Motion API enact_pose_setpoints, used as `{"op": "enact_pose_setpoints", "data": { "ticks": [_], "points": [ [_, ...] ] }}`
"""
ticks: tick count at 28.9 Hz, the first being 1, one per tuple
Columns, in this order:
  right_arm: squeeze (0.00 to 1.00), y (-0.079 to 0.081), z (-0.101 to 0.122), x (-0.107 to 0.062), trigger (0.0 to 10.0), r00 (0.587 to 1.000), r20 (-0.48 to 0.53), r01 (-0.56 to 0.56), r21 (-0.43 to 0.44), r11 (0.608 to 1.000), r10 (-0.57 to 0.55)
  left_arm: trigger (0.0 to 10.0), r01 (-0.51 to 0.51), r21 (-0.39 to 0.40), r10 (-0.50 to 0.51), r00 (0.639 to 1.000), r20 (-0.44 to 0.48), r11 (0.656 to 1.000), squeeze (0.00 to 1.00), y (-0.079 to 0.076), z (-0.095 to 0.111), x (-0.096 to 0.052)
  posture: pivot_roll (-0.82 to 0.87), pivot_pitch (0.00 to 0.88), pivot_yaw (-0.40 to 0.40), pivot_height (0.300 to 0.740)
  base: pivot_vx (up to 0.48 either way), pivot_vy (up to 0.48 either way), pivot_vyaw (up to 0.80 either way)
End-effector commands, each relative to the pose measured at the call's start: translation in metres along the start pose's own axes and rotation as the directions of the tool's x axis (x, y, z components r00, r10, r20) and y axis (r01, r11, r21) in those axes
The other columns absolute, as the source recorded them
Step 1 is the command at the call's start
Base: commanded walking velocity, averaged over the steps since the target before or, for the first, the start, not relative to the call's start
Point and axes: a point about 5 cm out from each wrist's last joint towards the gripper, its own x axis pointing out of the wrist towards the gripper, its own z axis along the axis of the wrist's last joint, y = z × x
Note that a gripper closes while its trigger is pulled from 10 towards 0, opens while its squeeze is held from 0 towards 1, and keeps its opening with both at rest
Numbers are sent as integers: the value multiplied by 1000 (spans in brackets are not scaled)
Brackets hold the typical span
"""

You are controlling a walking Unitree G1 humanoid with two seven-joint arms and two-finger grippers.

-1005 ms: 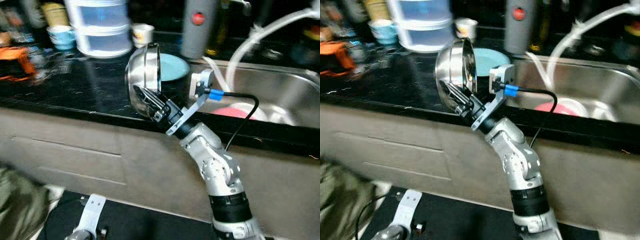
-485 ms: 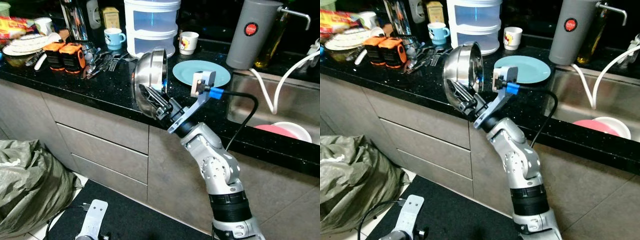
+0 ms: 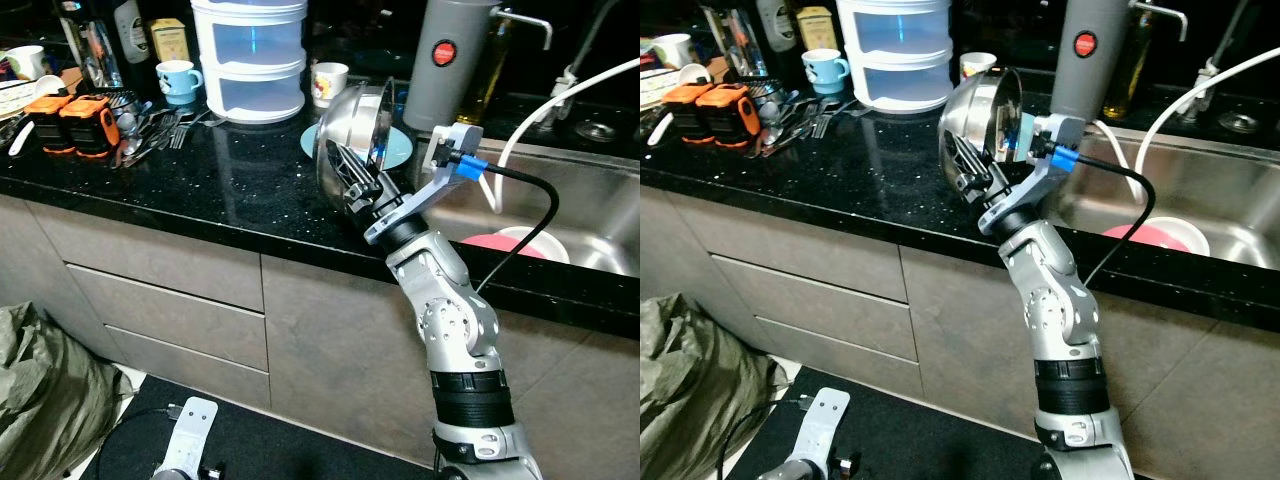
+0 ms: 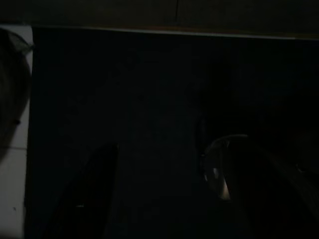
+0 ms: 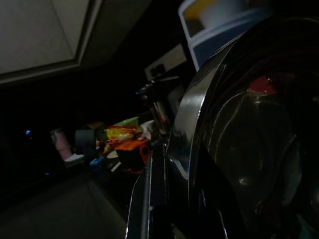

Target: Kitchen organization

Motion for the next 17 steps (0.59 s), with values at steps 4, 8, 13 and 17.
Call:
{"op": "enact_pose_setpoints", "data": {
  "ticks": [4,8,13,17],
  "points": [
    [0,2,6,4,10000,1000,31,-5,-29,1000,6,10000,-9,-22,9,1000,0,1000,0,0,-3,0,42,1,0,740,0,-117,0],
    [0,1,7,5,10000,999,36,3,-43,999,-1,10000,-3,-30,3,1000,10,1000,0,-1,-2,0,43,2,0,740,0,0,0],
    [0,-1,11,9,10000,999,39,31,-102,994,-28,10000,-2,-35,2,1000,15,999,0,-1,-3,-1,41,8,2,740,0,0,0],
    [0,-14,12,13,10000,993,18,117,-206,971,-116,10000,3,-33,-2,1000,13,999,0,-1,-3,-1,41,11,1,740,0,0,0]
  ]
}}
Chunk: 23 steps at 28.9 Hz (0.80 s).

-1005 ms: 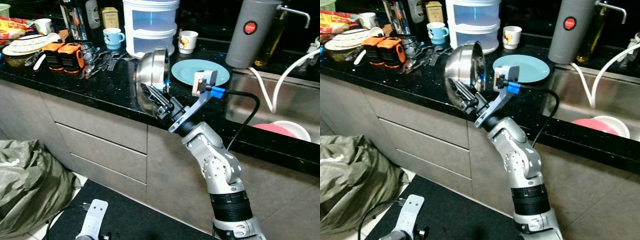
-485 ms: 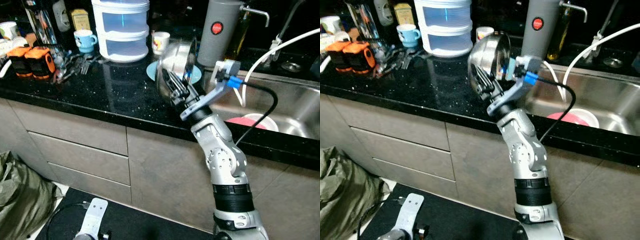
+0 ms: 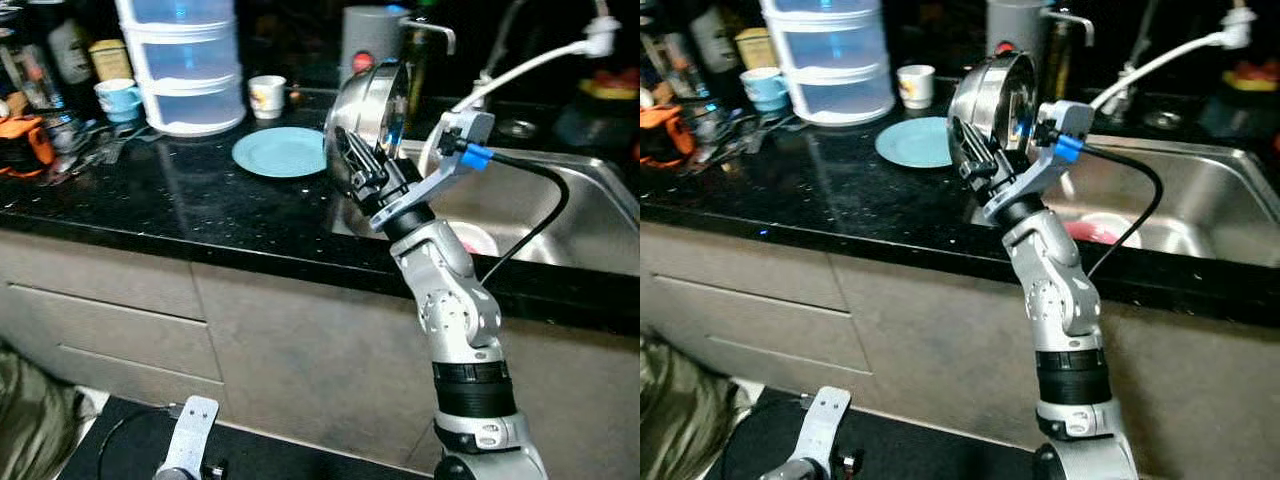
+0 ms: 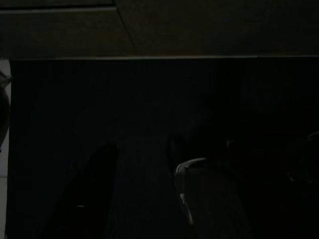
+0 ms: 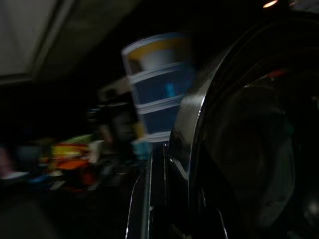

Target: Kitchen organization

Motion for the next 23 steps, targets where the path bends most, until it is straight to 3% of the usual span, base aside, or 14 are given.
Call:
{"op": "enact_pose_setpoints", "data": {
  "ticks": [1,8,19,23],
  "points": [
    [0,-4,2,8,10000,999,-3,41,-72,997,-41,10000,2,-3,-2,1000,-6,1000,0,1,-3,-1,40,15,1,740,0,0,0],
    [0,-20,-1,8,10000,990,-41,125,-165,978,-134,10000,6,-8,-6,1000,-6,1000,0,1,-3,-1,41,22,-1,740,0,0,0],
    [0,-32,-7,12,10000,974,-77,179,-308,934,-212,10000,15,-20,-15,1000,-5,1000,0,1,-3,-1,37,35,-3,740,0,0,0],
    [0,-31,-5,17,10000,976,-72,170,-320,932,-203,10000,28,-28,-28,1000,-1,999,0,0,-3,-1,39,37,-6,740,0,-468,0]
  ]
}}
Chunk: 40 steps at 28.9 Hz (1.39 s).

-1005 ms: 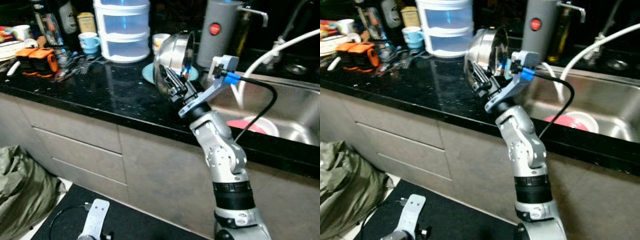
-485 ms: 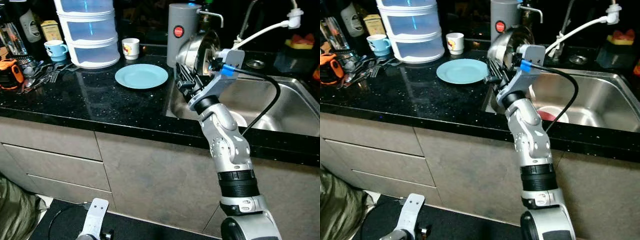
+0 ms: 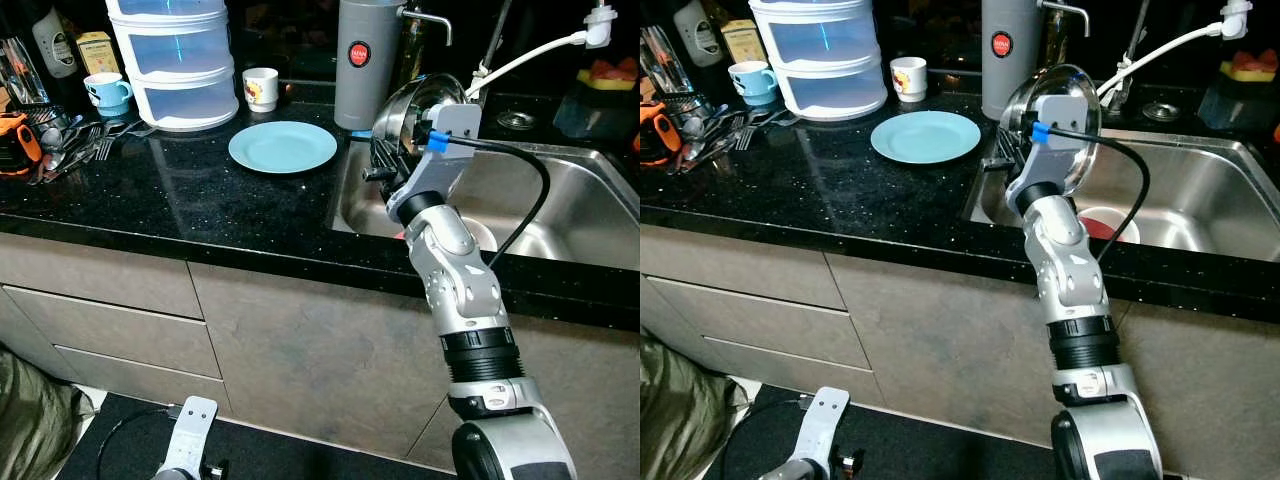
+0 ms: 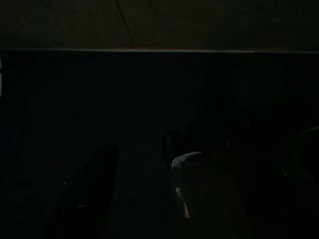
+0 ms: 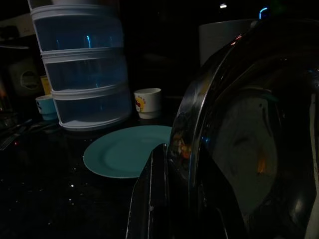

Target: Kitchen organization

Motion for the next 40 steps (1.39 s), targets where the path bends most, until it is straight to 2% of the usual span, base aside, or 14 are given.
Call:
{"op": "enact_pose_setpoints", "data": {
  "ticks": [1,9,19,27,28,33,36,40],
  "points": [
    [0,5,11,6,10000,999,48,-17,-19,1000,18,10000,1,-14,-1,1000,-1,1000,0,0,-2,-1,39,39,-7,740,0,-469,0],
    [0,9,10,8,10000,998,49,-28,-32,999,29,10000,-10,-11,10,1000,5,1000,0,1,-1,0,34,40,-8,740,0,-381,0],
    [0,9,10,8,10000,998,50,-34,-40,999,36,10000,-16,-25,16,1000,23,1000,0,1,1,0,29,41,-8,740,0,0,0],
    [0,12,8,14,10000,998,13,-63,-148,987,65,10000,-9,-15,9,1000,23,1000,0,1,2,0,29,48,-8,740,0,0,0],
    [0,13,9,14,10000,998,15,-65,-147,987,68,10000,-14,9,14,1000,18,1000,0,1,2,0,29,48,-8,740,0,-424,0],
    [0,16,8,15,10000,997,14,-76,-141,987,79,10000,-17,-17,17,1000,16,1000,0,1,0,0,31,43,-9,740,0,-480,0],
    [0,18,6,15,10000,996,5,-87,-140,986,88,10000,-33,-50,35,999,34,998,0,2,1,0,27,40,-12,740,0,0,0],
    [0,19,4,14,10000,996,1,-91,-141,986,92,10000,-32,-30,33,999,30,999,0,2,1,0,24,39,-13,740,0,0,0]
  ]
}}
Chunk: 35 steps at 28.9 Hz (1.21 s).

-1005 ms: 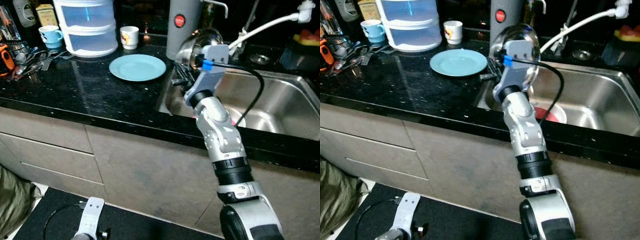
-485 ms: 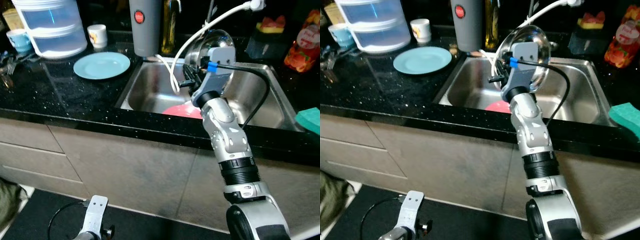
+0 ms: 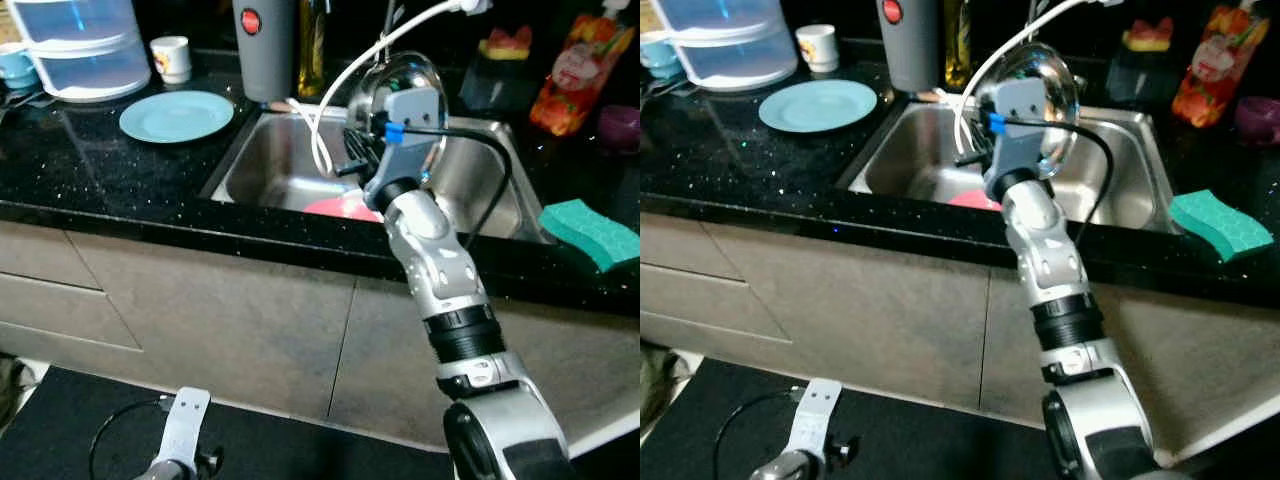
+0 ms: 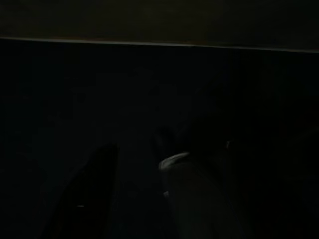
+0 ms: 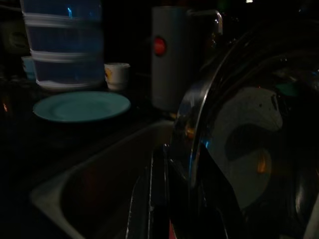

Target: Kitchen organization

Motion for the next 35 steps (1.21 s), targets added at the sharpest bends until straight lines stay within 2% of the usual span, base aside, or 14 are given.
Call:
{"op": "enact_pose_setpoints", "data": {
  "ticks": [1,8,15,16,18,21,27,29,30,35],
  "points": [
    [0,-2,5,0,10000,1000,26,7,-16,1000,-6,10000,-6,-8,6,1000,0,1000,0,1,-2,-1,24,39,-13,740,0,0,0],
    [0,-3,5,0,10000,1000,25,3,-15,1000,-3,10000,-8,-8,8,1000,3,1000,0,1,-2,-1,21,43,-11,740,0,0,0],
    [0,3,2,7,10000,998,-20,-57,-101,993,56,10000,-6,-1,6,1000,2,1000,0,0,-3,-1,25,54,-17,740,0,0,0],
    [0,5,0,12,10000,995,-59,-84,-174,981,74,10000,-6,-1,6,1000,2,1000,0,0,-3,-1,26,60,-22,740,0,0,0],
    [0,5,-1,14,10000,995,-69,-90,-193,977,78,10000,-6,-1,6,1000,2,1000,0,0,-3,-1,26,60,-22,740,0,0,0],
    [0,4,-5,23,10000,985,-150,-123,-263,957,85,10000,-5,1,5,1000,0,1000,0,-2,-4,-1,28,72,-33,740,0,0,0],
    [0,-8,-2,42,10000,951,-299,-189,-378,906,74,10000,3,-4,-3,1000,-1,1000,0,-7,-7,-1,33,114,-66,740,0,0,0],
    [0,-10,0,43,10000,950,-306,-191,-390,901,69,10000,4,-4,-4,1000,-1,1000,0,-7,-7,-1,33,114,-66,740,0,0,0],
    [0,-11,3,47,10000,943,-326,-208,-416,885,68,10000,9,-2,-9,1000,-1,1000,0,-9,-9,-1,34,131,-76,740,0,0,0],
    [0,-7,3,51,10000,919,-381,-273,-426,863,102,10000,16,1,-16,1000,-6,1000,0,-11,-12,-1,33,163,-102,740,0,0,0]
  ]
}}
